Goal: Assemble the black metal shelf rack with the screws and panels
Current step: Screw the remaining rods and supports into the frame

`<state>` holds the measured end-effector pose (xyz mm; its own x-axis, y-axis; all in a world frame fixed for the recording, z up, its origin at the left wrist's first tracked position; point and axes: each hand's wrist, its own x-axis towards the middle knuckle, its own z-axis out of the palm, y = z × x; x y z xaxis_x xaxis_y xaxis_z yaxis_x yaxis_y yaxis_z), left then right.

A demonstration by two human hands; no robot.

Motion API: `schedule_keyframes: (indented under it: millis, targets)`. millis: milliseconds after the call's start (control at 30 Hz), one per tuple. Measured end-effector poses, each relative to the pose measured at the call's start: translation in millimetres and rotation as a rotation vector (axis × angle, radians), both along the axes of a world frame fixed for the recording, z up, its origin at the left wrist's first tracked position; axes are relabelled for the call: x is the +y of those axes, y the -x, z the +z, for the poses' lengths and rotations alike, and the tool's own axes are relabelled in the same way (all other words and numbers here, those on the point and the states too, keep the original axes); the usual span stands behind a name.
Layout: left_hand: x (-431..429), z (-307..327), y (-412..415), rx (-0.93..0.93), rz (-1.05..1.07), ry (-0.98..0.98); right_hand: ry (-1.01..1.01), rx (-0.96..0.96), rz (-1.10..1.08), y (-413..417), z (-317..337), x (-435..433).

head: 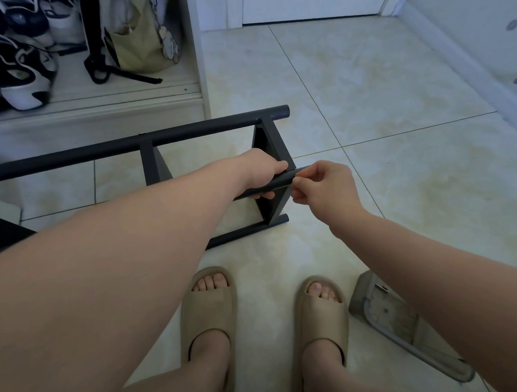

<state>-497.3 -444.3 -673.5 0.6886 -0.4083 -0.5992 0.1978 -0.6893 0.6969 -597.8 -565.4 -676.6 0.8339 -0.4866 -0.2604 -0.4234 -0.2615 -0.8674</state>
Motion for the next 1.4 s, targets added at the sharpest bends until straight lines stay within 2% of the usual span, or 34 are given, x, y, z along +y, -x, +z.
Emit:
schedule_keyframes:
  millis: [133,267,433,500,667,767,833,933,1000,1100,1267,1333,1400]
  targets:
    - [0,0,0,-0.042,-0.002,0.01,-0.045,-0.001,-0.016,-4,-3,-3]
    - [1,-3,0,-0.069,0.013,0.037,0.01,0.036,0.009,-8,-3,-8]
    - [4,-3,3,-0.07,0.029,0.033,0.237,0.069,0.12,-6,-2,-9]
    - [5,-2,11,-0.132,0.019,0.001,0.309,0.069,0.191,-2,1,-8]
    - [13,-1,49,-0.653,0.024,-0.157,0.386,0.054,0.298,29,14,-23]
    - [11,3,75,-1.019,-0.209,-0.185,0.531,0.091,0.419,62,13,-43]
    - [2,5,92,-1.137,-0.374,-0.17,0.621,0.147,0.484,85,10,-59]
    - [-18,-2,120,-1.037,-0.532,-0.147,0.781,0.261,0.568,116,-2,-86]
    - [-32,-11,136,-0.867,-0.582,-0.127,0.855,0.375,0.591,135,-14,-104]
    - [-57,-29,154,-0.59,-0.61,-0.115,0.858,0.478,0.58,161,-37,-130]
    - [-90,-87,179,-0.28,-0.534,-0.17,0.761,0.514,0.529,194,-89,-163]
    - [-96,-112,189,-0.229,-0.564,-0.212,0.77,0.525,0.535,203,-107,-174]
    - [-103,-131,197,-0.188,-0.571,-0.202,0.839,0.448,0.532,208,-122,-181]
